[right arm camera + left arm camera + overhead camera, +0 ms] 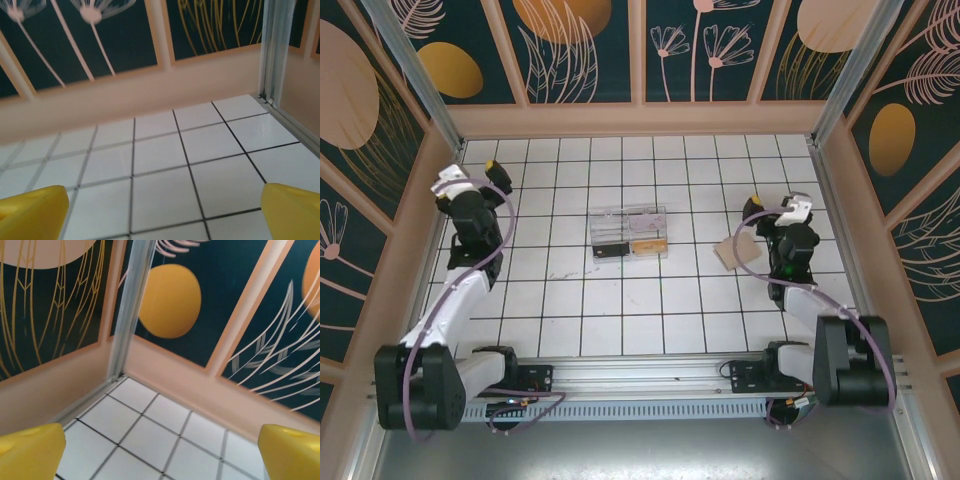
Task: Take the credit cards out of the card holder
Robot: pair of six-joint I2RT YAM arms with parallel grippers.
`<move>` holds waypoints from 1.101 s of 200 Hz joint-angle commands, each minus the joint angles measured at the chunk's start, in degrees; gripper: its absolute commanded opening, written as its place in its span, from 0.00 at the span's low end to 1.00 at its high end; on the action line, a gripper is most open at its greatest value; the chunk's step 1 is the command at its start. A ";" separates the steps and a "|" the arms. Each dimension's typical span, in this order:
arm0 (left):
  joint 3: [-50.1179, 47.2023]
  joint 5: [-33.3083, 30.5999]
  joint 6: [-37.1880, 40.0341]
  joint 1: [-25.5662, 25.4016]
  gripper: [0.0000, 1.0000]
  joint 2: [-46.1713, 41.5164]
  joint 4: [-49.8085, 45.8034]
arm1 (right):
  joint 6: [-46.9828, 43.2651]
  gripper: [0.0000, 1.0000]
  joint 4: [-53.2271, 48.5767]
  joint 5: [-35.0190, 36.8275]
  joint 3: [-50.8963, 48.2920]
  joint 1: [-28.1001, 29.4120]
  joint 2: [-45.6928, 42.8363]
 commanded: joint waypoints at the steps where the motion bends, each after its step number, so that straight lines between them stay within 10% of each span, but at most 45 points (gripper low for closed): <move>1: 3.33 5.13 -13.12 0.22 0.99 -2.76 -15.28 | 20.36 0.99 -17.80 7.47 3.96 -0.73 -5.61; 111: -2.05 22.57 -24.64 0.22 0.99 -9.26 -17.03 | 25.81 0.99 -35.06 -11.47 18.26 -2.34 16.09; 220: -0.62 24.79 -20.61 0.22 0.99 -8.87 -23.19 | 24.69 0.98 -40.26 -21.36 25.53 4.28 30.30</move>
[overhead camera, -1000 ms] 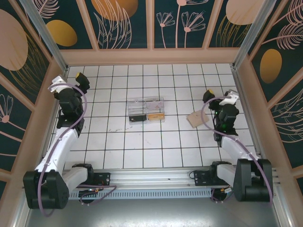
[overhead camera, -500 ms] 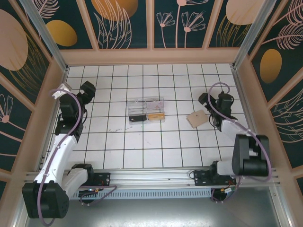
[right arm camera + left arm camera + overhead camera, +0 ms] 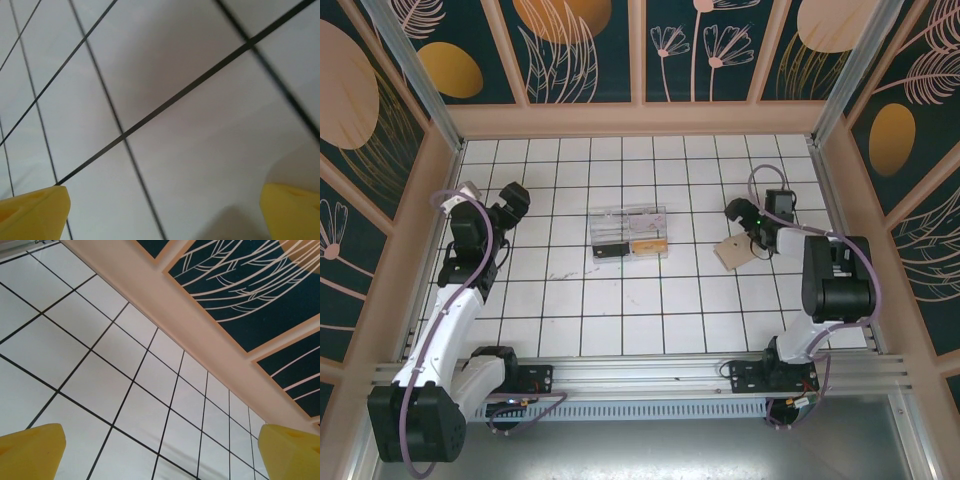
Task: Take the credit cards out of the card holder
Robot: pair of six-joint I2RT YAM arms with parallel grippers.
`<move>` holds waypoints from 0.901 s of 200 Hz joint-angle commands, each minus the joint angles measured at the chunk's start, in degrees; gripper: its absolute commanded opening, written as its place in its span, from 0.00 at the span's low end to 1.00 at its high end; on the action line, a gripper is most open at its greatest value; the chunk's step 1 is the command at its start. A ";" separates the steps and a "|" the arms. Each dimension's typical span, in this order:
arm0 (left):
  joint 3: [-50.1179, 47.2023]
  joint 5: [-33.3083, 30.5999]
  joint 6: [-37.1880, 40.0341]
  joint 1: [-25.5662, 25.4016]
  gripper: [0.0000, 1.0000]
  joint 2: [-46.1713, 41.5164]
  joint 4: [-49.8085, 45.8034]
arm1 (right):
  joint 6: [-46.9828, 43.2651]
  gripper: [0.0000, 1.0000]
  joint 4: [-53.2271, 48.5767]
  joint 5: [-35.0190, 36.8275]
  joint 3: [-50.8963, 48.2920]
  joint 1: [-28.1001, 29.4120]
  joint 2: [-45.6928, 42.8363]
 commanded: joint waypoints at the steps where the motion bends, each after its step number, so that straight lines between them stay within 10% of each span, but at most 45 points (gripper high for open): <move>1: 0.73 2.25 1.27 0.22 0.98 -0.36 -0.11 | -0.46 0.98 -2.47 -5.69 0.30 3.83 0.38; 103: 0.45 5.06 3.70 -2.33 0.92 -0.78 1.44 | 3.94 0.98 -0.28 -2.85 -8.23 25.11 -6.34; 180: 1.84 -3.55 4.50 -23.50 0.89 3.98 1.65 | 3.96 0.91 -10.71 7.73 -15.90 25.25 -25.48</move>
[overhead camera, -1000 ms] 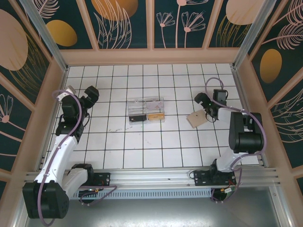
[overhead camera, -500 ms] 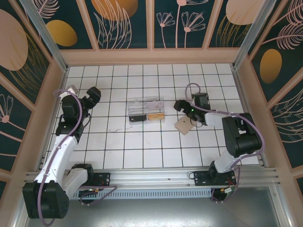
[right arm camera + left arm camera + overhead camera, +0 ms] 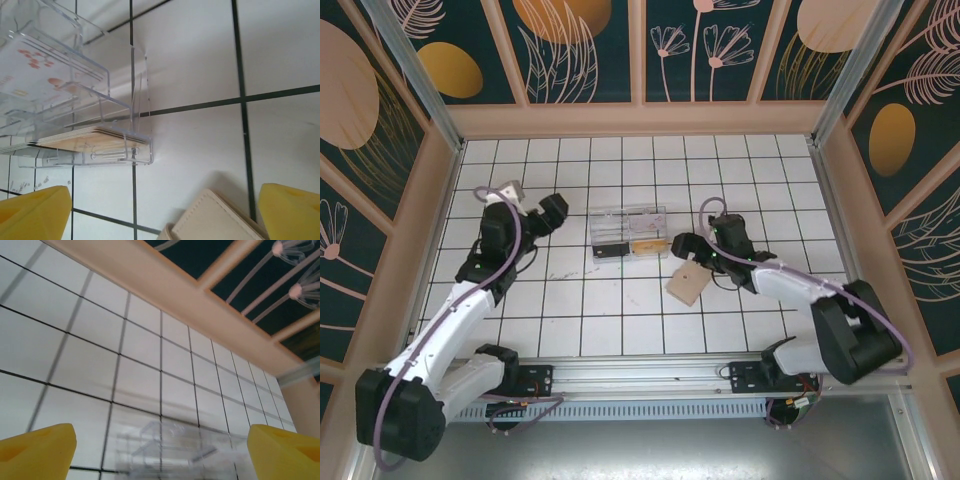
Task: Take the credit cards out of the card holder
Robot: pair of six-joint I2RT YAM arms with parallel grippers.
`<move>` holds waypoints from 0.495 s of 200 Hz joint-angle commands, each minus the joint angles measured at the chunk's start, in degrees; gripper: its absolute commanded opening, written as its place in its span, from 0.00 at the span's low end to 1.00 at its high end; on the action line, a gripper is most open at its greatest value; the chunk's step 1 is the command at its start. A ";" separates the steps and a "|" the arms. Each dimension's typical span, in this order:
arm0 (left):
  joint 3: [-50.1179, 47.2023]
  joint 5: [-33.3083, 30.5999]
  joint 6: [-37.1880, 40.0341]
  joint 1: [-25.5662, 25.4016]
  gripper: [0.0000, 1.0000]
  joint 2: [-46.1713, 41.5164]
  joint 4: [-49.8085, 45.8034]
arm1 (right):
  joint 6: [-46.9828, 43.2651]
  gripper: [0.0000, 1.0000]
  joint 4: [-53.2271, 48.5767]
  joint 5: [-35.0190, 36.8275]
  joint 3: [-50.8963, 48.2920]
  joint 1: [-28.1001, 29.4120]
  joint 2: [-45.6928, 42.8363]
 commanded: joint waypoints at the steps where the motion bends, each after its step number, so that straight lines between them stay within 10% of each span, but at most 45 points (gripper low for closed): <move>1: 1.73 -4.73 0.84 -7.31 0.88 2.03 1.25 | 1.95 0.90 -5.66 4.25 -3.93 -0.95 -4.86; 99: 4.03 -12.94 0.67 -26.00 0.92 11.49 1.76 | 6.00 0.66 5.43 -7.20 -13.35 -0.59 -5.41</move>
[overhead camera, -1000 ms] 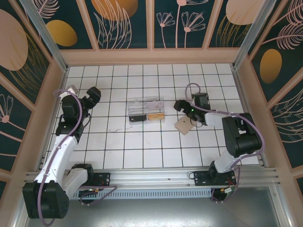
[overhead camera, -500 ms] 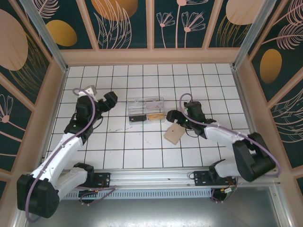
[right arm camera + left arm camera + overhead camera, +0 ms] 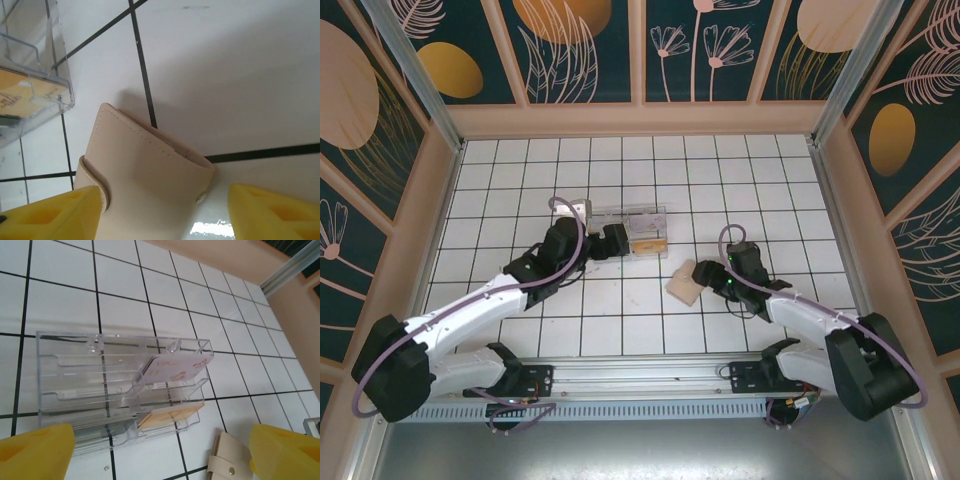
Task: Take the credit cards out of the card holder
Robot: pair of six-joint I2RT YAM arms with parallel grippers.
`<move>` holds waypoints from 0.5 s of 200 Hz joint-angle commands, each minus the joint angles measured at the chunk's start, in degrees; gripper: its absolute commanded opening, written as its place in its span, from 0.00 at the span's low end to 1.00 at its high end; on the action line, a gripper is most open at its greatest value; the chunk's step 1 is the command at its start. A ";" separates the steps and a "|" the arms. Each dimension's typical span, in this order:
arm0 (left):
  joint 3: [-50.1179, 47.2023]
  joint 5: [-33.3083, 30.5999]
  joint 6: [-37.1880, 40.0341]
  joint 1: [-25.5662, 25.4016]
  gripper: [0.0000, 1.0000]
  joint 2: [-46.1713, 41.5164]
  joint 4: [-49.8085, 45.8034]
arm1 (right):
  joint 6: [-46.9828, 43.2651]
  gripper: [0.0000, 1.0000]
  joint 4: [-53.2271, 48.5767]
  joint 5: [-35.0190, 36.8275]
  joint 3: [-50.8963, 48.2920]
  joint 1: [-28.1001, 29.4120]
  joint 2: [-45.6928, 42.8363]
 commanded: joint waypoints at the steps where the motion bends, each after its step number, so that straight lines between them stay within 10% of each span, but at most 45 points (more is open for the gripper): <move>1: 1.72 -2.76 0.39 -1.69 0.92 0.66 1.31 | 0.62 0.67 5.66 -6.15 0.25 1.51 3.13; 100: 2.01 -2.62 -5.65 -9.91 0.65 6.41 -4.32 | -0.17 0.66 15.72 -12.55 6.35 5.92 10.59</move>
